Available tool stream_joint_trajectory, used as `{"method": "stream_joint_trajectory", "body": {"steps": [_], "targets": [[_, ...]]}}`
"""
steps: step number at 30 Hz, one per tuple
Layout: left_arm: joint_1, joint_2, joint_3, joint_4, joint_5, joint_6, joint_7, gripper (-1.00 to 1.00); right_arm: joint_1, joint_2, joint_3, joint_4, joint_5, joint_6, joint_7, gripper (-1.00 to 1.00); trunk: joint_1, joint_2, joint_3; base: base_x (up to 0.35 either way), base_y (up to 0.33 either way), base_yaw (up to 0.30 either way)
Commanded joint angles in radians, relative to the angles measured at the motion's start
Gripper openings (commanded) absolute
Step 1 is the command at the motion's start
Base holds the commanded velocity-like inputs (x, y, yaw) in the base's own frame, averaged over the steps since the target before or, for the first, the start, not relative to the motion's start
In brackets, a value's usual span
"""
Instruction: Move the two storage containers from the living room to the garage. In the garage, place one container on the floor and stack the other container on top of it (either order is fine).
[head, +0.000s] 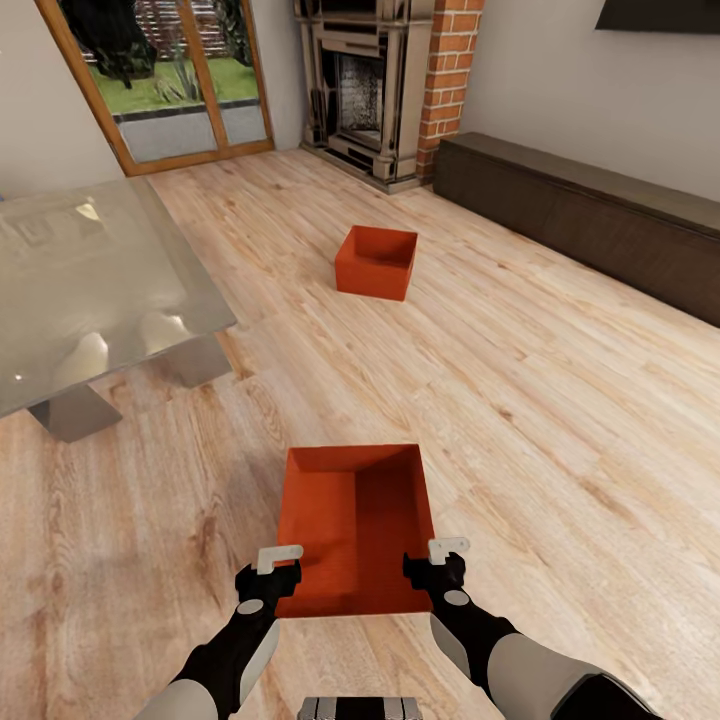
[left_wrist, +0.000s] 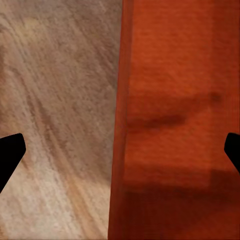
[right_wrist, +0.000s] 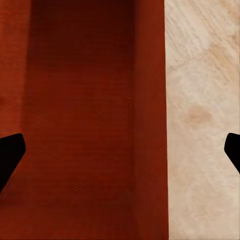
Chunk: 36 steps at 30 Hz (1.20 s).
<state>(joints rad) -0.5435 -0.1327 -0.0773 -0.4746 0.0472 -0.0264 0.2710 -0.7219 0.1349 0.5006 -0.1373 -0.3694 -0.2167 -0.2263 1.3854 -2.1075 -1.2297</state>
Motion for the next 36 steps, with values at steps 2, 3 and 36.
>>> {"method": "stream_joint_trajectory", "body": {"steps": [2, 3, 36], "targets": [[-0.001, 0.001, -0.007, 0.001, 0.005, -0.003, 0.008, 1.00, -0.001, 0.000, 0.009, 0.001, -0.009, -0.004, -0.004, 1.00, 0.008, -0.014, -0.007, 0.000, 0.000, 0.000], [-0.001, 0.001, -0.007, 0.001, 0.005, -0.003, 0.008, 1.00, -0.001, 0.000, 0.009, 0.001, -0.009, -0.004, -0.004, 1.00, 0.011, -0.021, -0.010, 0.000, 0.000, 0.000], [-0.001, 0.002, -0.004, -0.003, 0.005, -0.029, 0.011, 1.00, -0.001, -0.052, 0.009, 0.001, -0.008, -0.015, 0.000, 1.00, 0.073, -0.133, -0.060, 0.000, 0.000, 0.000]]}}
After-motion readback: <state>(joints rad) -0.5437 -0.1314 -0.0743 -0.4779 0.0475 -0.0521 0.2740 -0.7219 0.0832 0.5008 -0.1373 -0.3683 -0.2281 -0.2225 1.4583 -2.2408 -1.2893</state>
